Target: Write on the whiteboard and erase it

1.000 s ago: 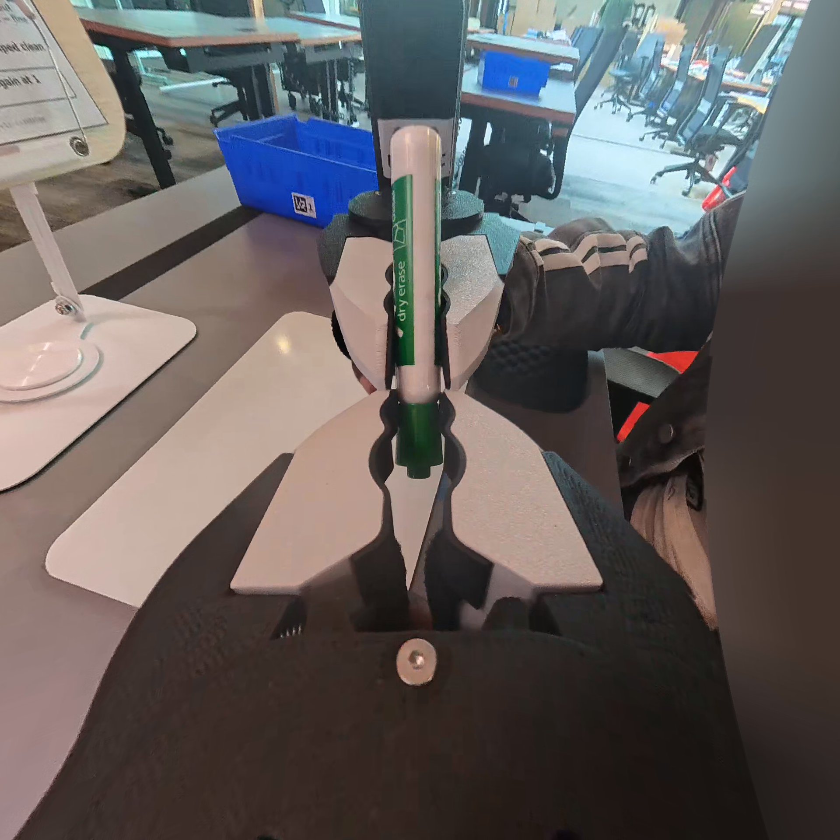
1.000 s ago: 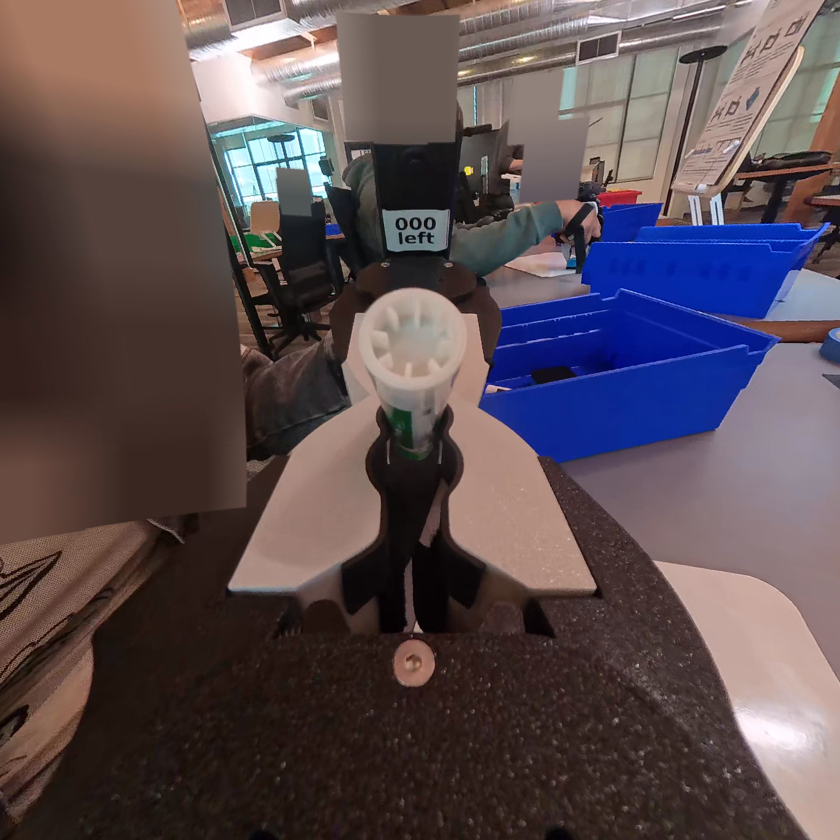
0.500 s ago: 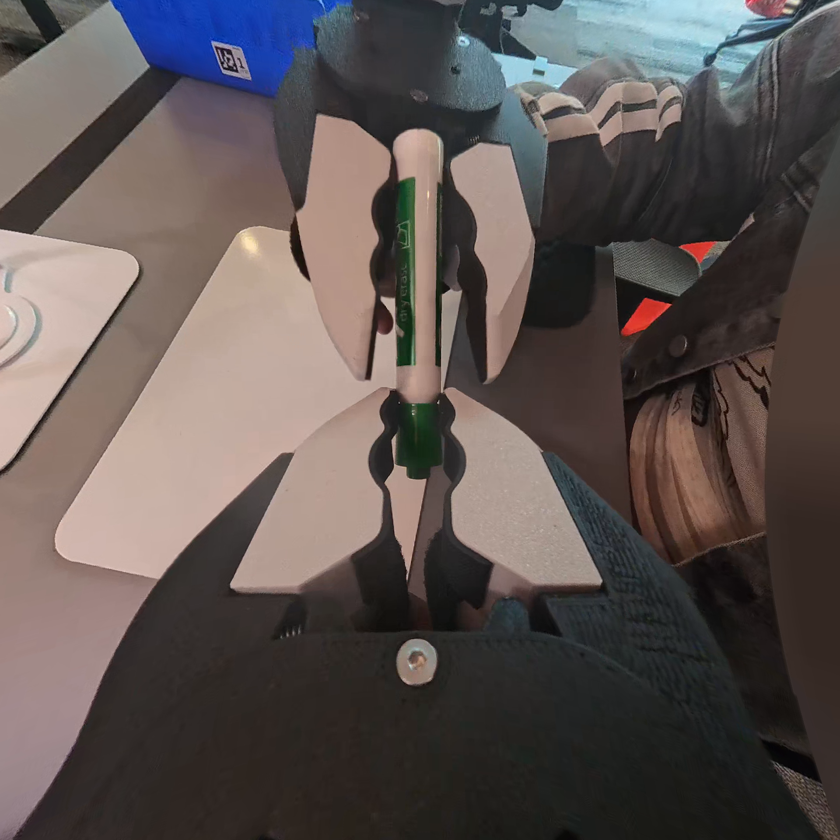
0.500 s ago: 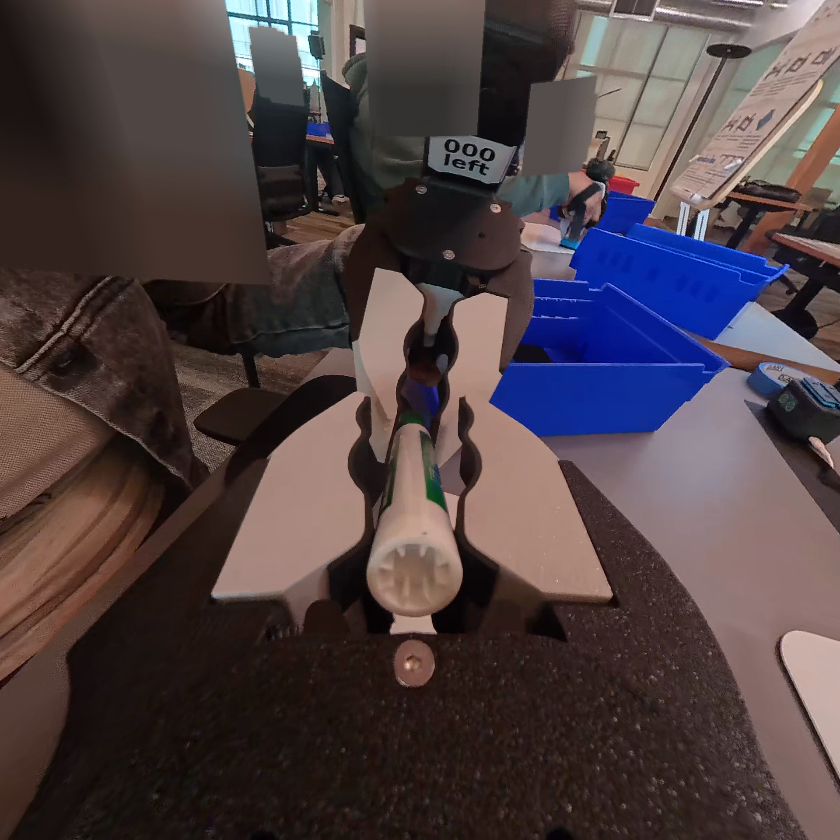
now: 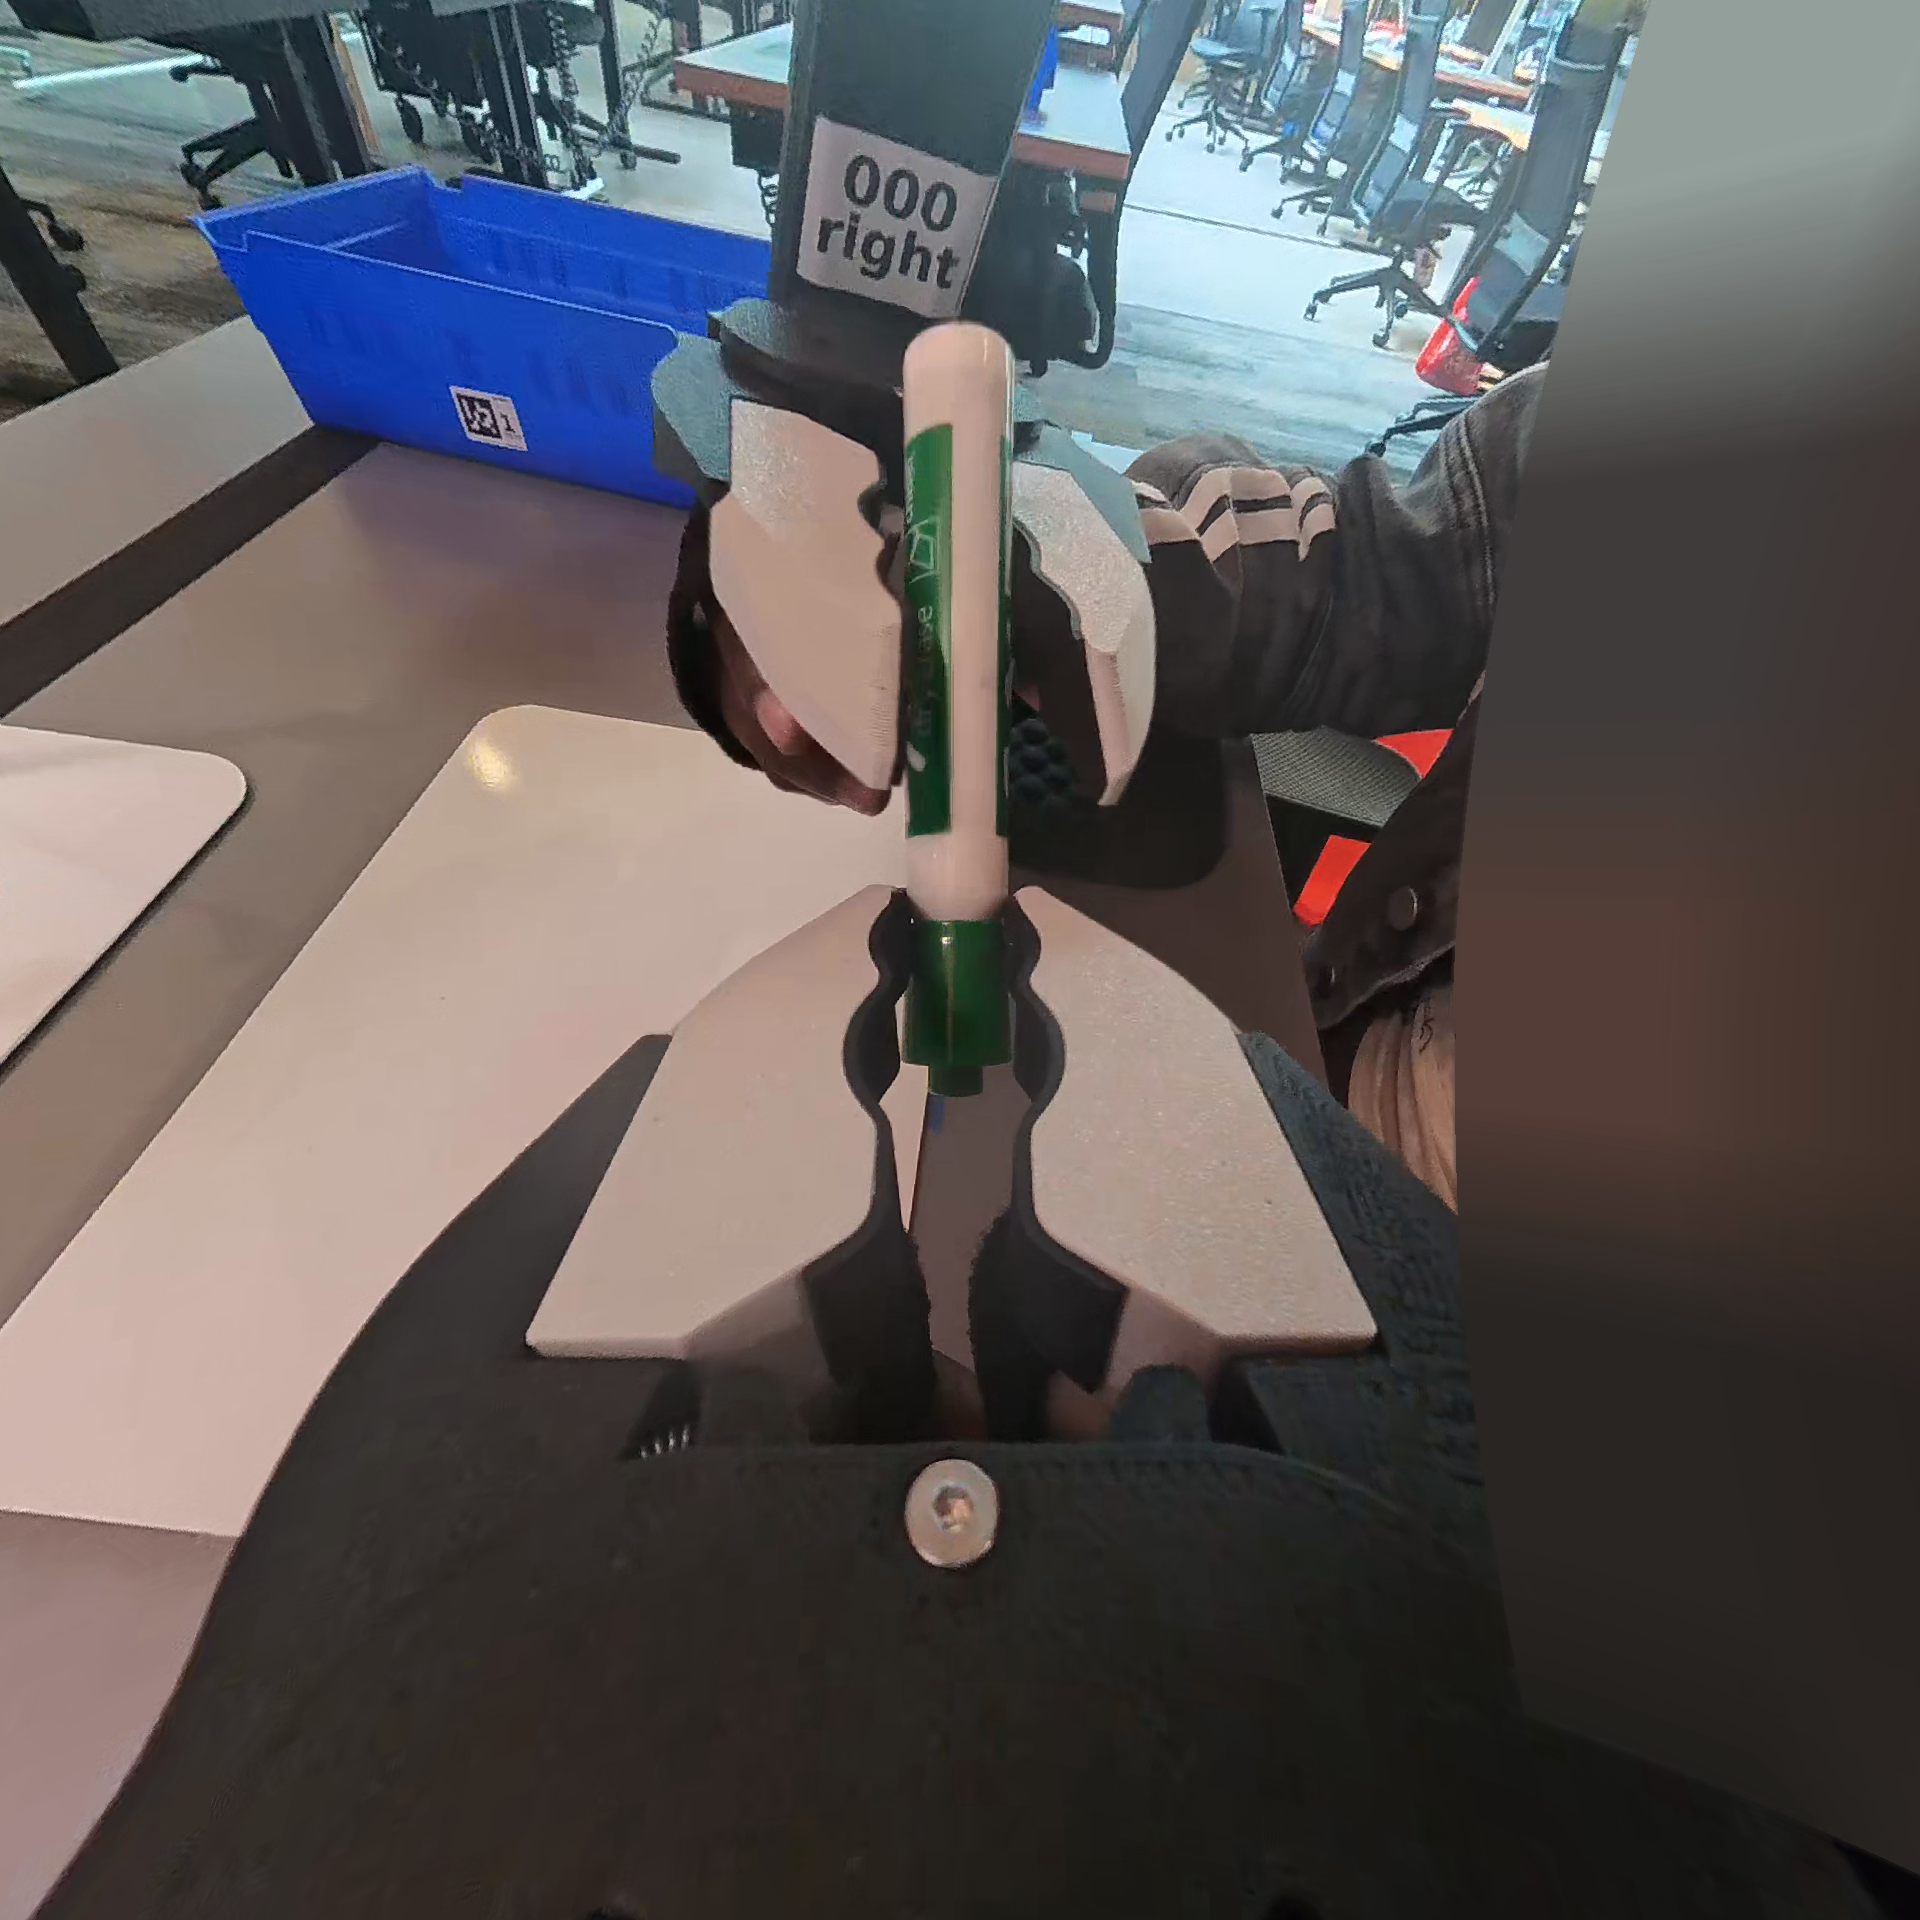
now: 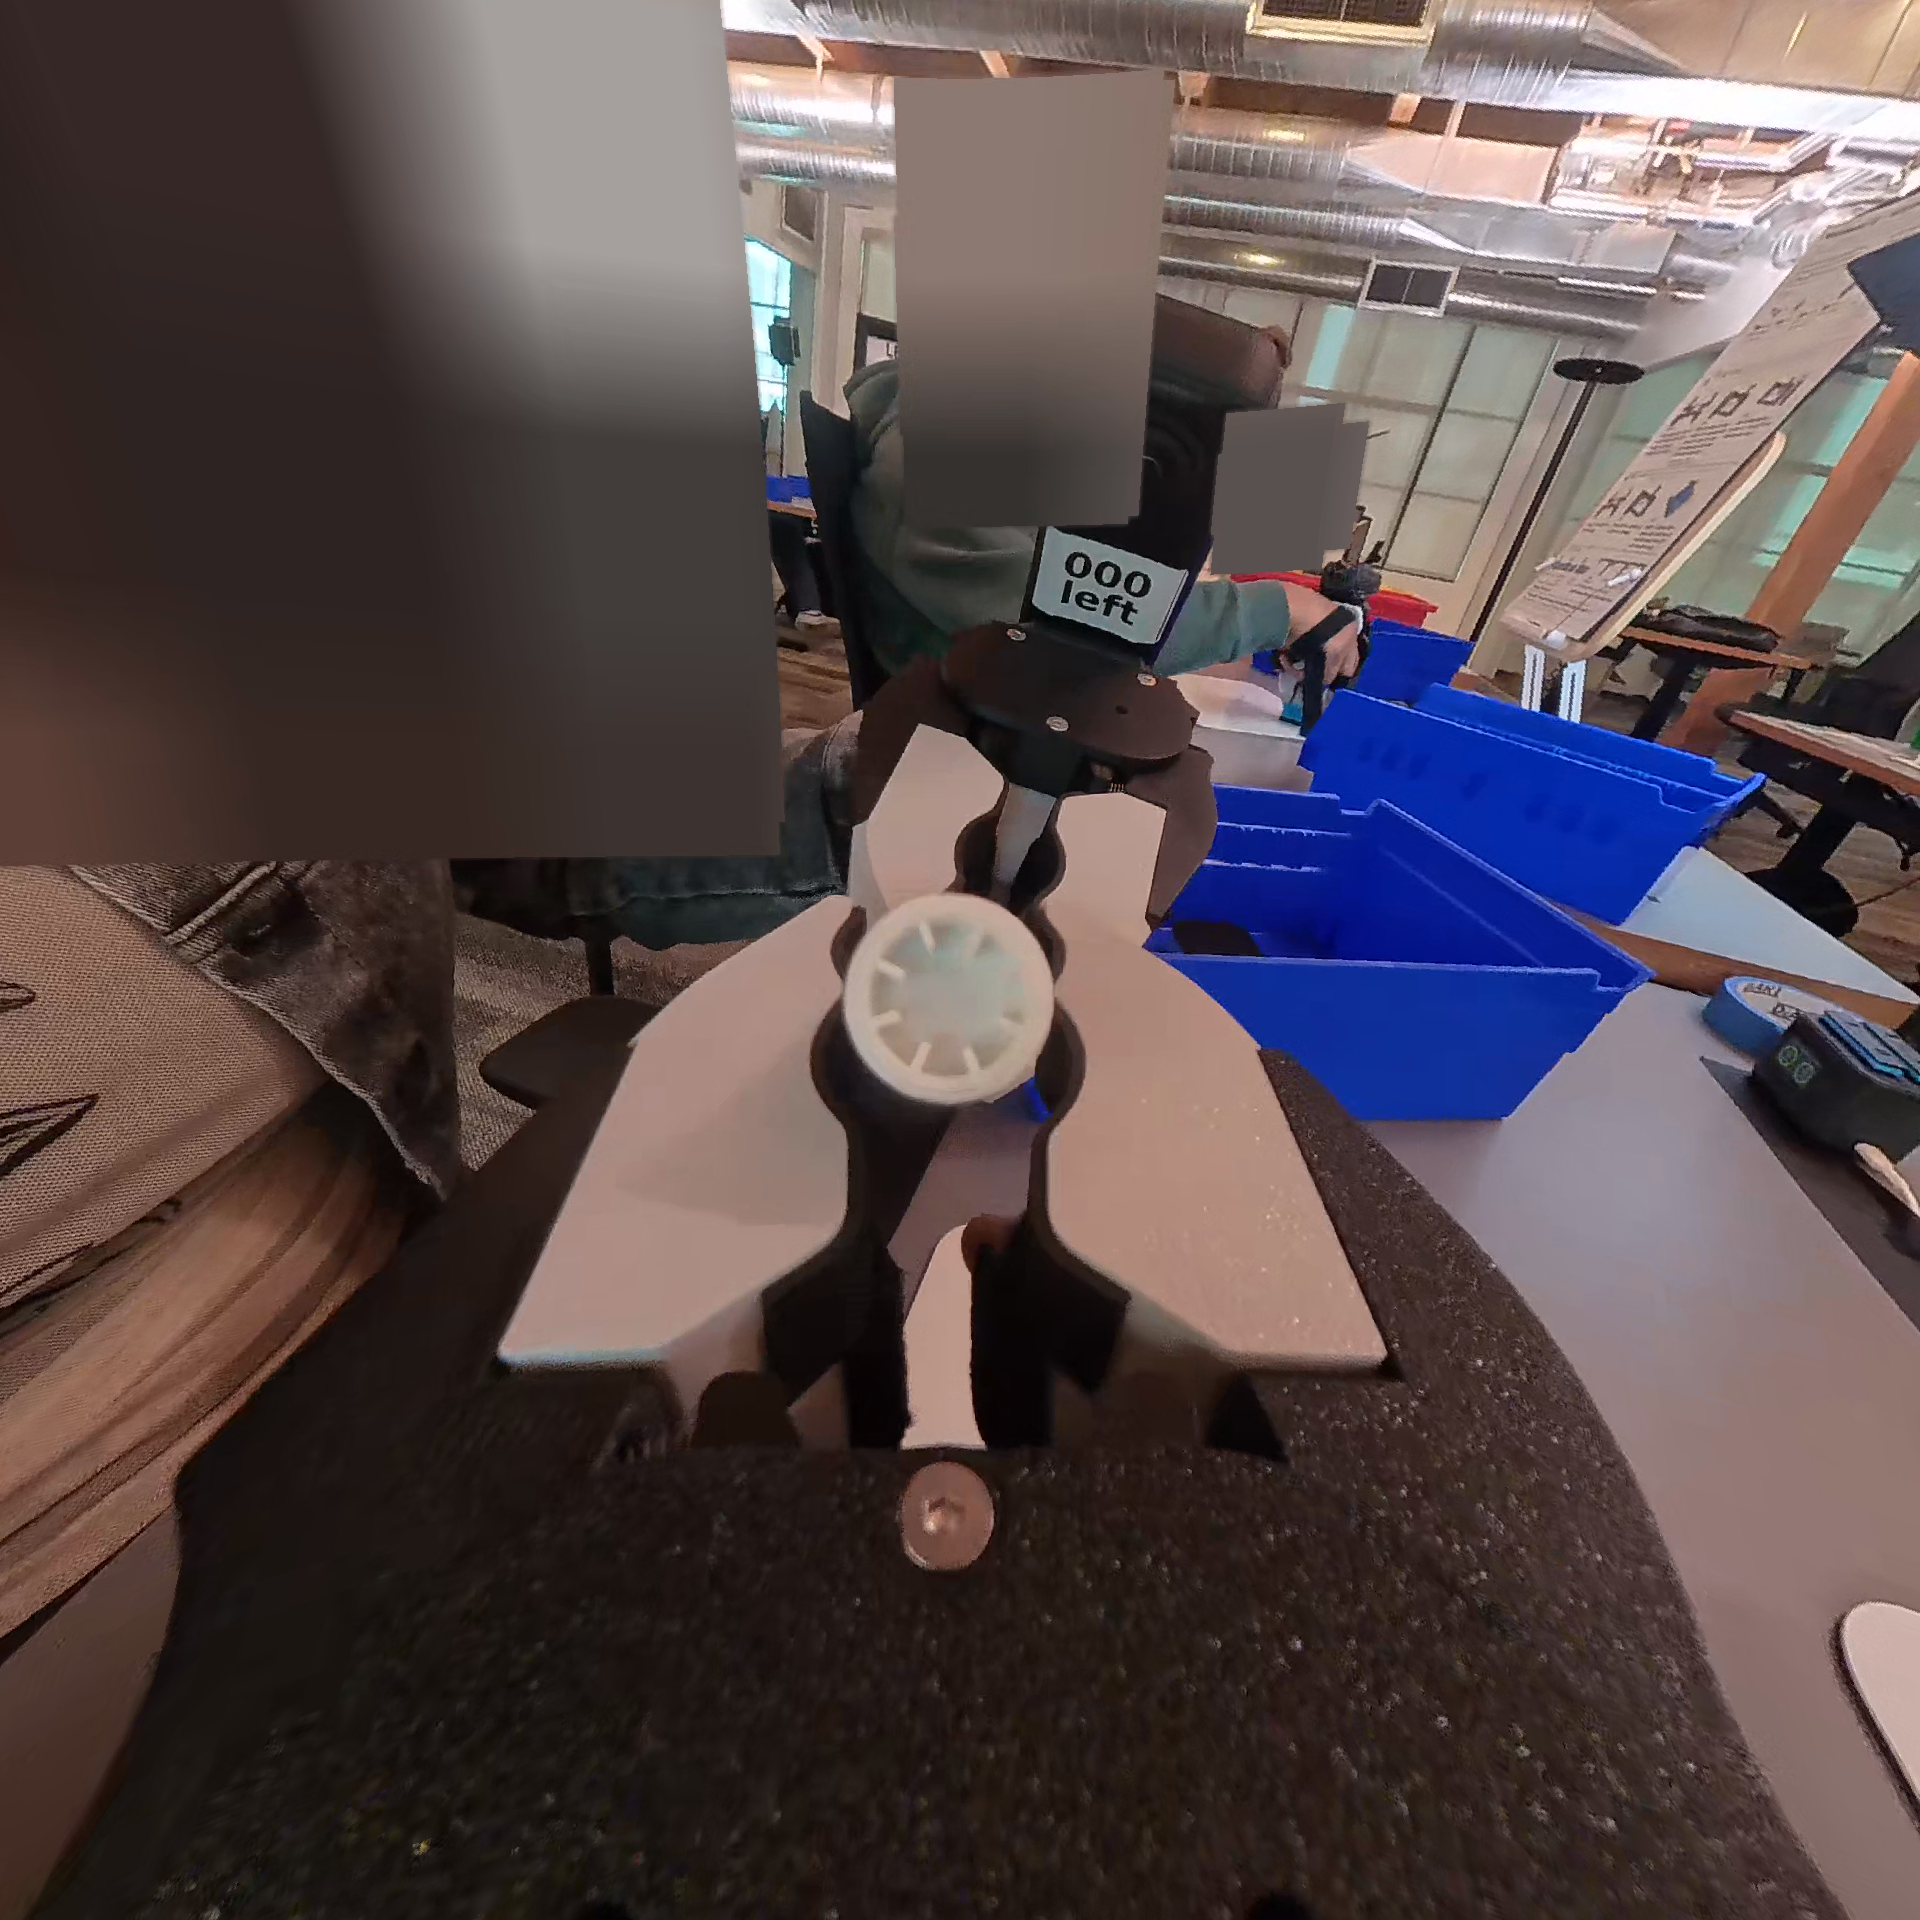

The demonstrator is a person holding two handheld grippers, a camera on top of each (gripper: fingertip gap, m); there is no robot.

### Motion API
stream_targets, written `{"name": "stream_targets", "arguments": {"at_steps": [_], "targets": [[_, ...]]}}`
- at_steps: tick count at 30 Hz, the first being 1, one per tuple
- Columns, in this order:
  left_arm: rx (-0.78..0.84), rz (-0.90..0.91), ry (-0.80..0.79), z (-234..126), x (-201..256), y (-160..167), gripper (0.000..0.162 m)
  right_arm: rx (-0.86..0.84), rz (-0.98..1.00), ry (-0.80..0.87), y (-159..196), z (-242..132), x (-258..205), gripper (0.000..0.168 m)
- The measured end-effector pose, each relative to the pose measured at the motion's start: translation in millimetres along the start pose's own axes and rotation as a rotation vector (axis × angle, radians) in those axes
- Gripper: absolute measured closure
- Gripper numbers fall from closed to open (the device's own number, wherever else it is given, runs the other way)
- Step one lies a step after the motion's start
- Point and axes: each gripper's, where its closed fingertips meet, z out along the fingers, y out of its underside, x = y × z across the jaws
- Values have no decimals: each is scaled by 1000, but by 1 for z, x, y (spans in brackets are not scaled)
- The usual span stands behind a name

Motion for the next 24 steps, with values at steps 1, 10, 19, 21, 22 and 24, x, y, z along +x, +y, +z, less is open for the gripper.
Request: {"name": "stream_targets", "arguments": {"at_steps": [1,10,19,21,22,24], "targets": [[-9,3,1,1,1,1,145,-1,-6,-7,0,1,-2,140],[-48,49,-6,5,4,3,144,-46,-35,4,4,4,-6,149],[-200,298,-311,6,-18,14,128,-69,-6,107,9,0,5,149],[-238,349,-331,9,-19,17,141,-74,-2,129,11,0,7,149],[-254,362,-342,10,-20,19,142,-81,0,138,12,0,7,149],[-293,376,-364,12,-22,24,142,-112,3,154,17,0,7,149]]}}
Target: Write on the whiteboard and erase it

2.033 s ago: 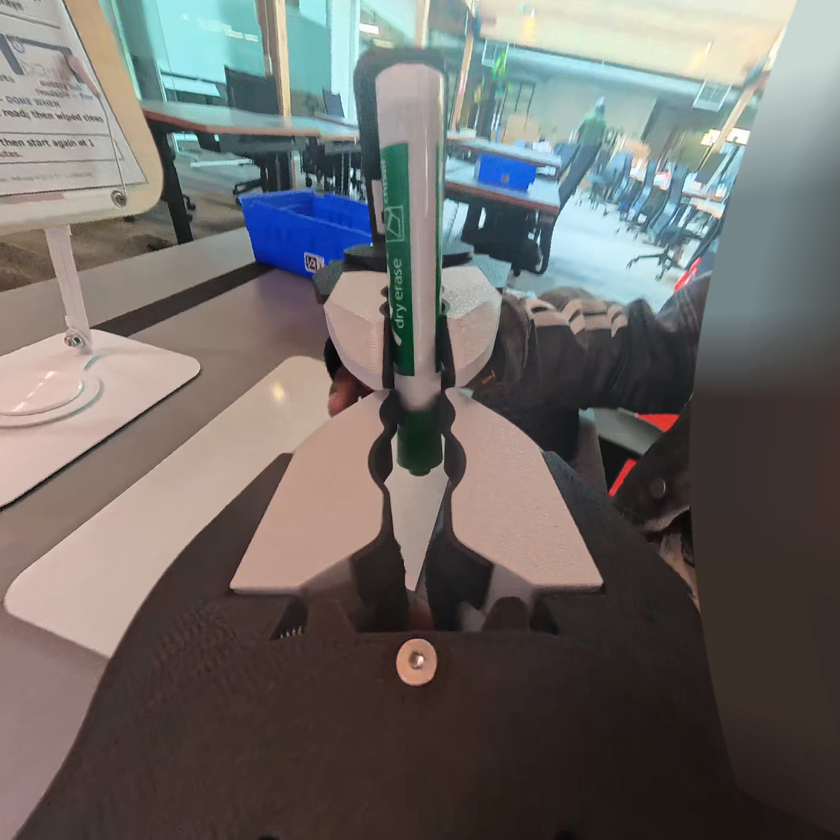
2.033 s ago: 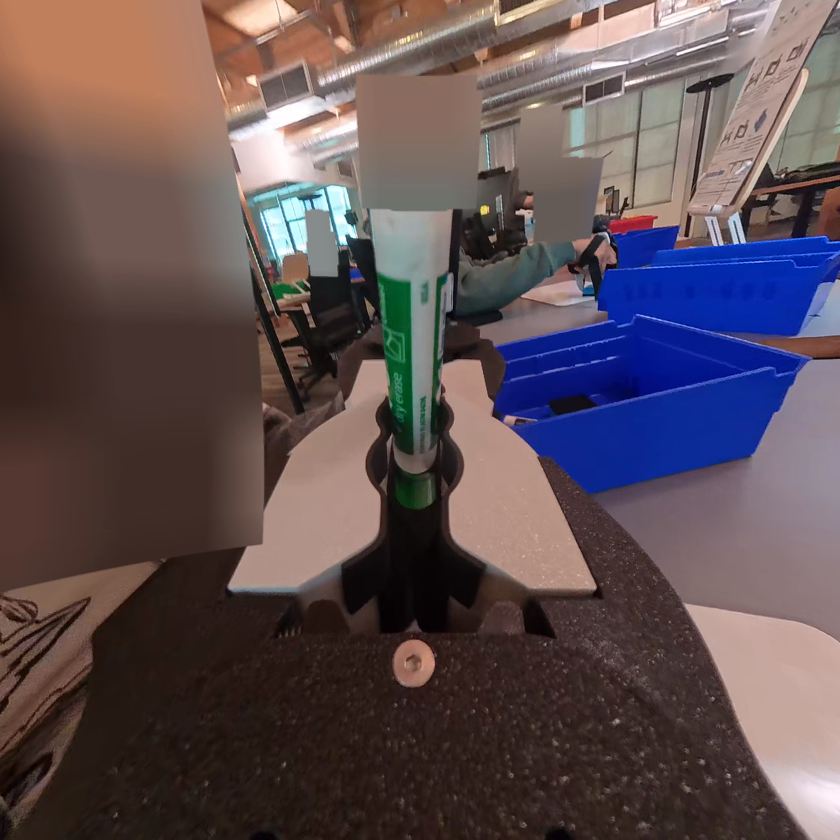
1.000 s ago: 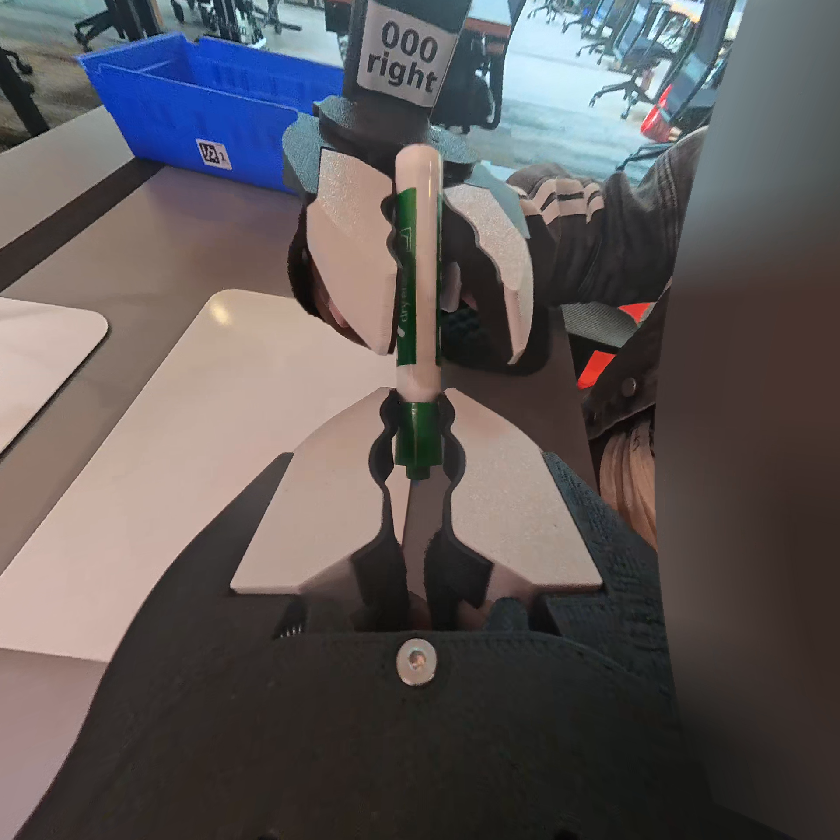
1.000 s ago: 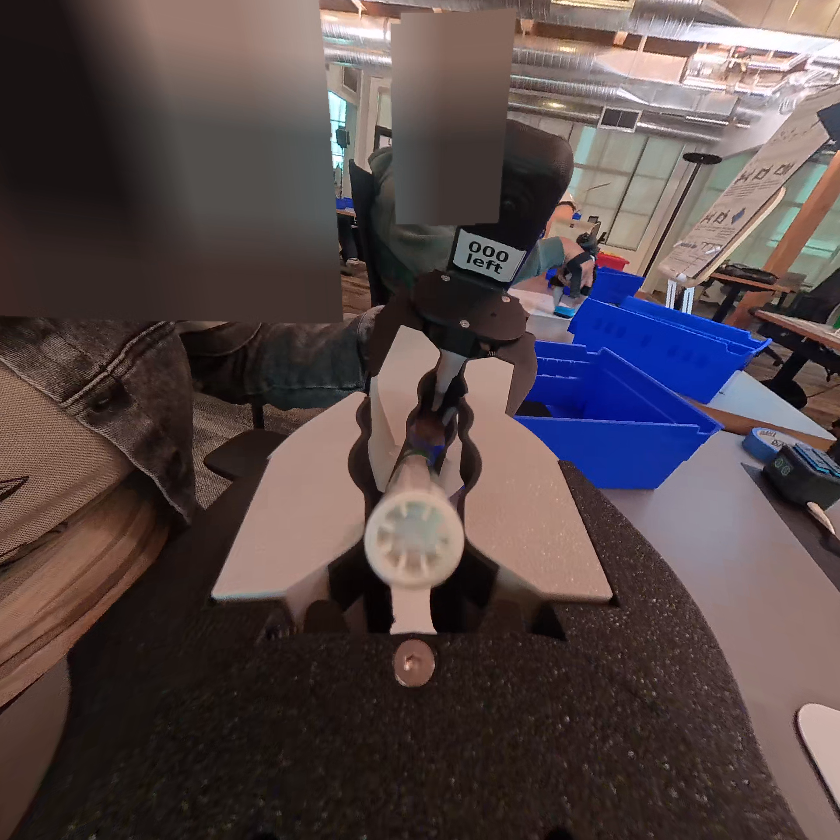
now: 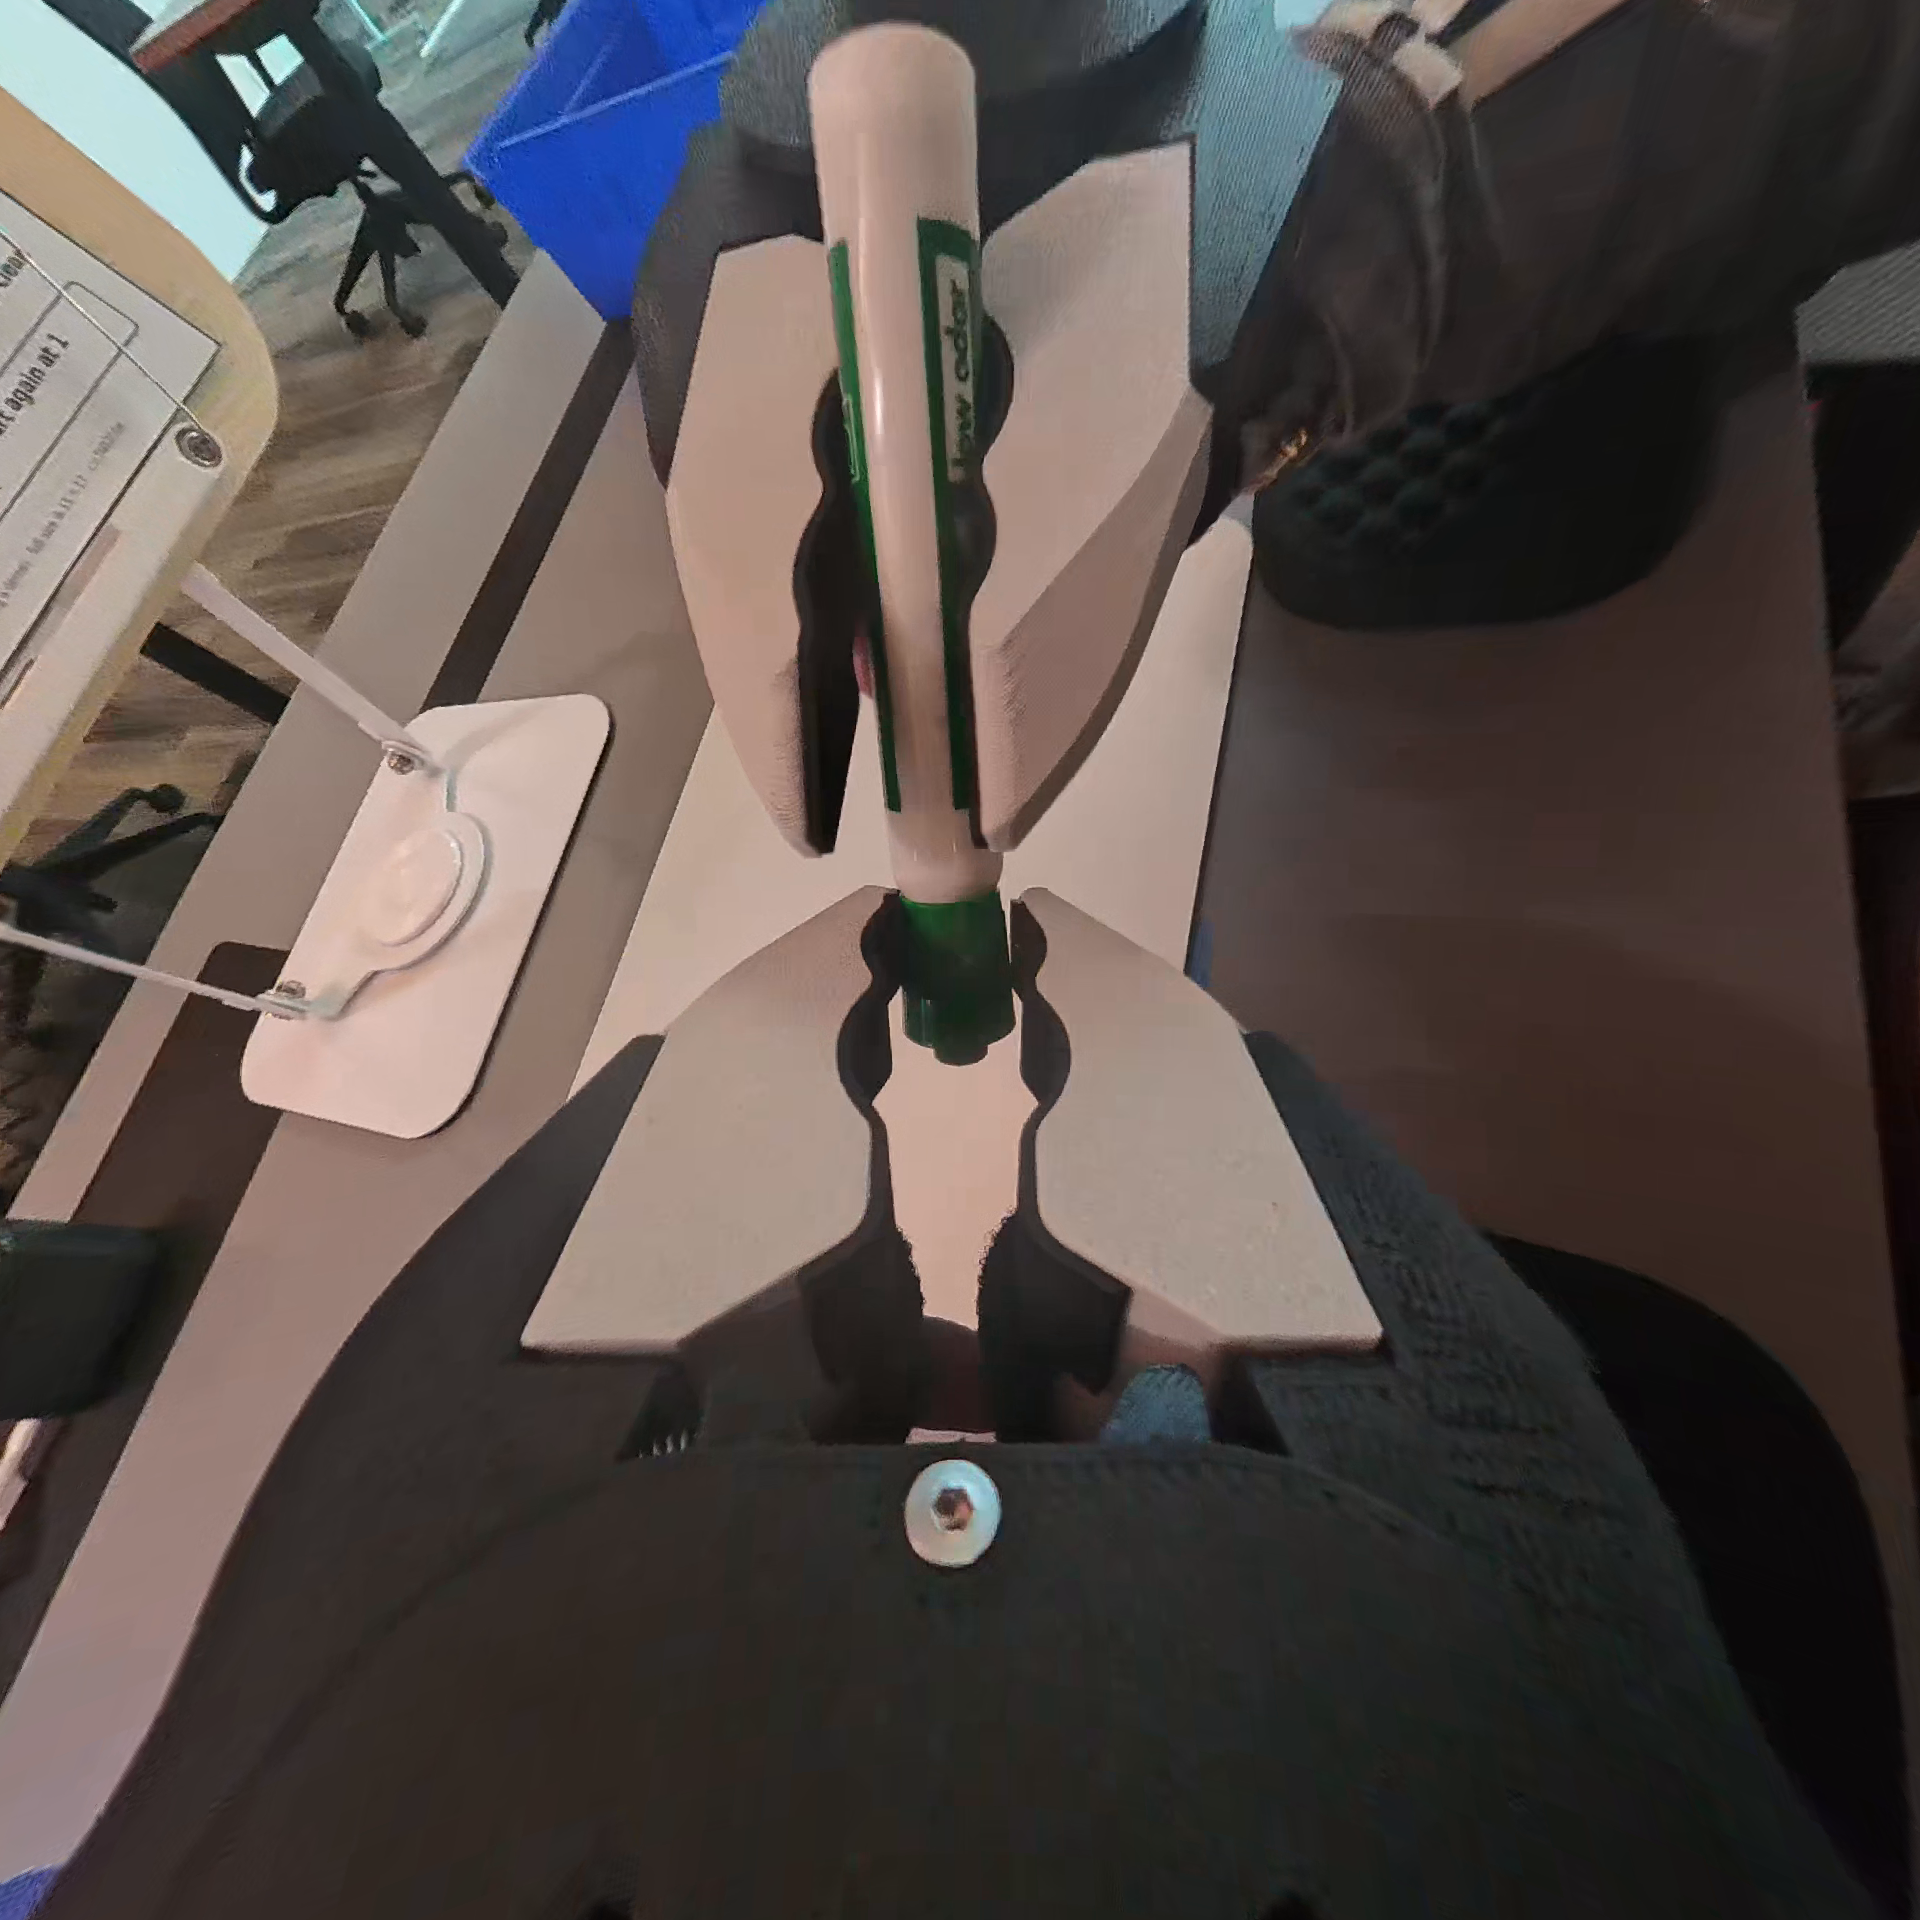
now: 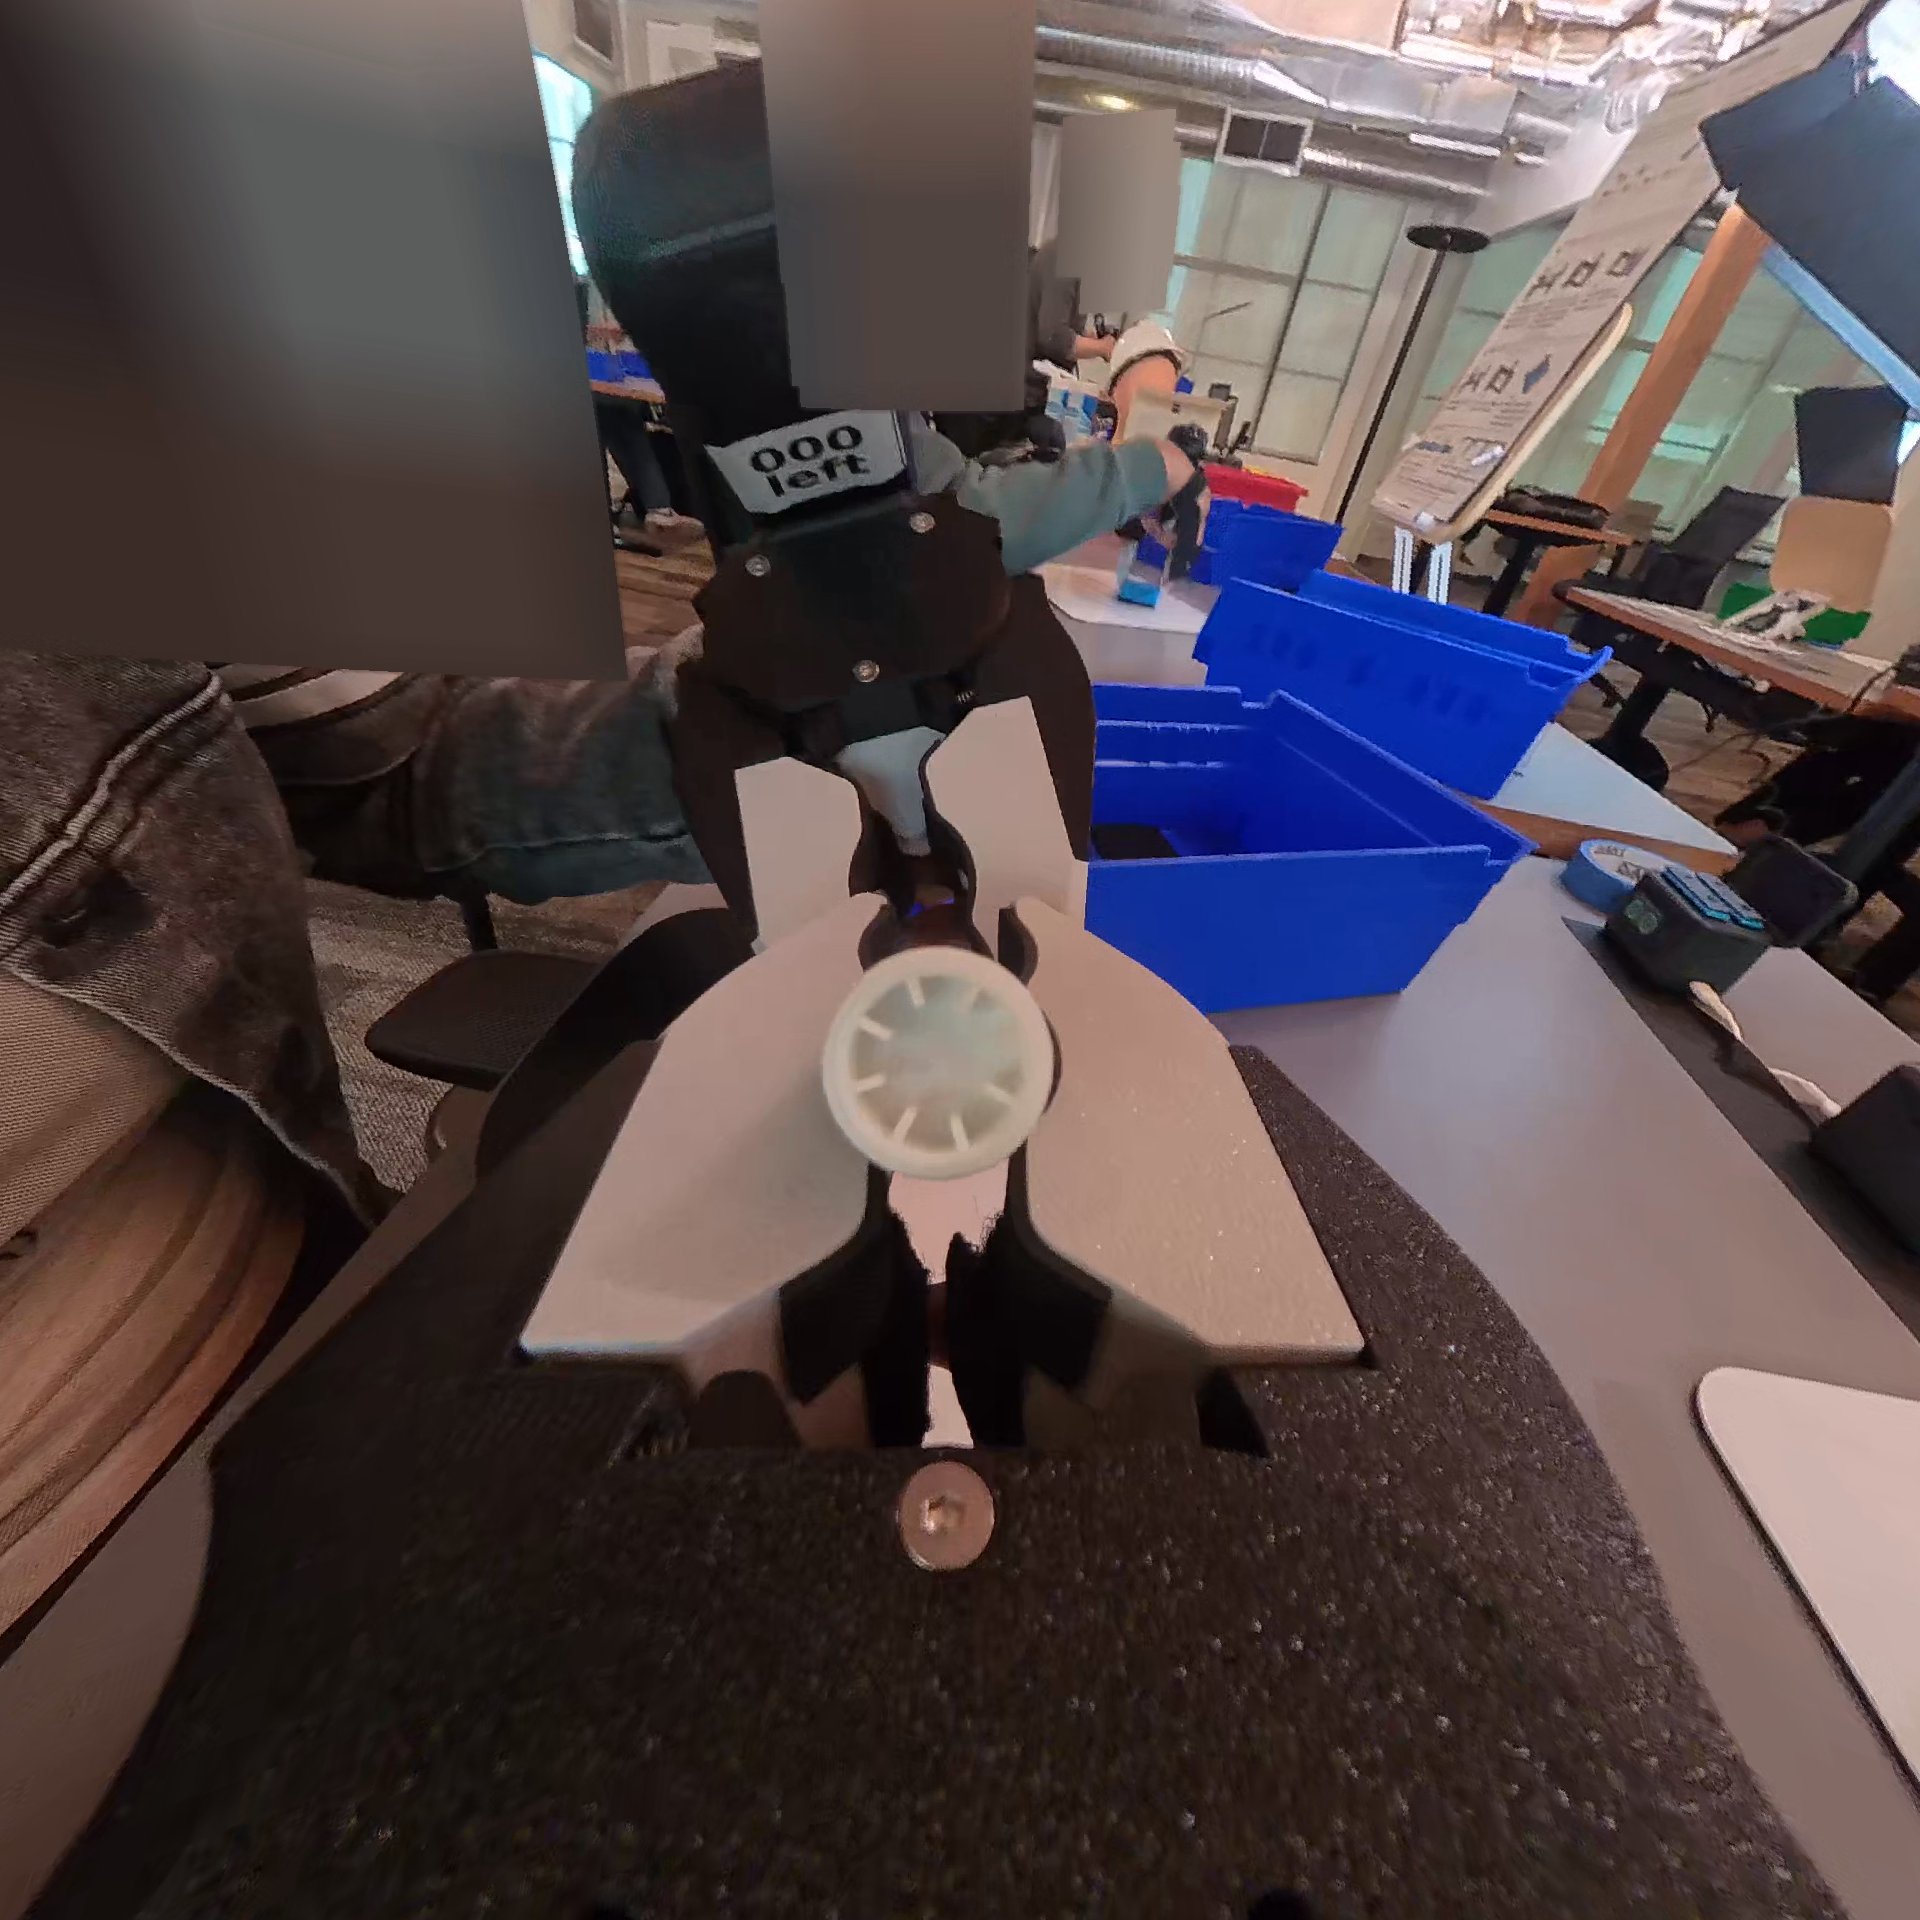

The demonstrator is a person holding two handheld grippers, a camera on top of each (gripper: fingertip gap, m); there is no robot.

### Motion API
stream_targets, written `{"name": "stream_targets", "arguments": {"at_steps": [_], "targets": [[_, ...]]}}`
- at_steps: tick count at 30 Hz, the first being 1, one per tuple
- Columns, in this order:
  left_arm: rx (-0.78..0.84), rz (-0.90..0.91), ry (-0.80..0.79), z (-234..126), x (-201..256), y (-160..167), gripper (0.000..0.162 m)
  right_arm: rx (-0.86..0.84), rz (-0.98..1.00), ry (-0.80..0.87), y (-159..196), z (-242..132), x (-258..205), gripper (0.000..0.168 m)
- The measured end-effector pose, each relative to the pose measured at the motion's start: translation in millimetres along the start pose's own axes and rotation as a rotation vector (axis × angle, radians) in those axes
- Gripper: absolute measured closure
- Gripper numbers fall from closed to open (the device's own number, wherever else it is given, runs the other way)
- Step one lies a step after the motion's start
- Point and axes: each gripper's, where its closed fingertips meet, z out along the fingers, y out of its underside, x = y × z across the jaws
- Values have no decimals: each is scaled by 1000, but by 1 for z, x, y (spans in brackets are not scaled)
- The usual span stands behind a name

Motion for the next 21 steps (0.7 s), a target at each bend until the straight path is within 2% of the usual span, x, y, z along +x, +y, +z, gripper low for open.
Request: {"name": "stream_targets", "arguments": {"at_steps": [4,9,16,21], "targets": [[-31,32,-20,7,3,6,142,-41,2,28,7,1,-2,149],[10,-4,4,11,11,6,142,-82,41,72,16,-5,-6,149],[107,-138,105,12,27,-1,142,-36,70,122,16,-12,-16,150],[167,-144,131,-1,29,-16,142,25,61,126,-1,-15,-22,149]]}}
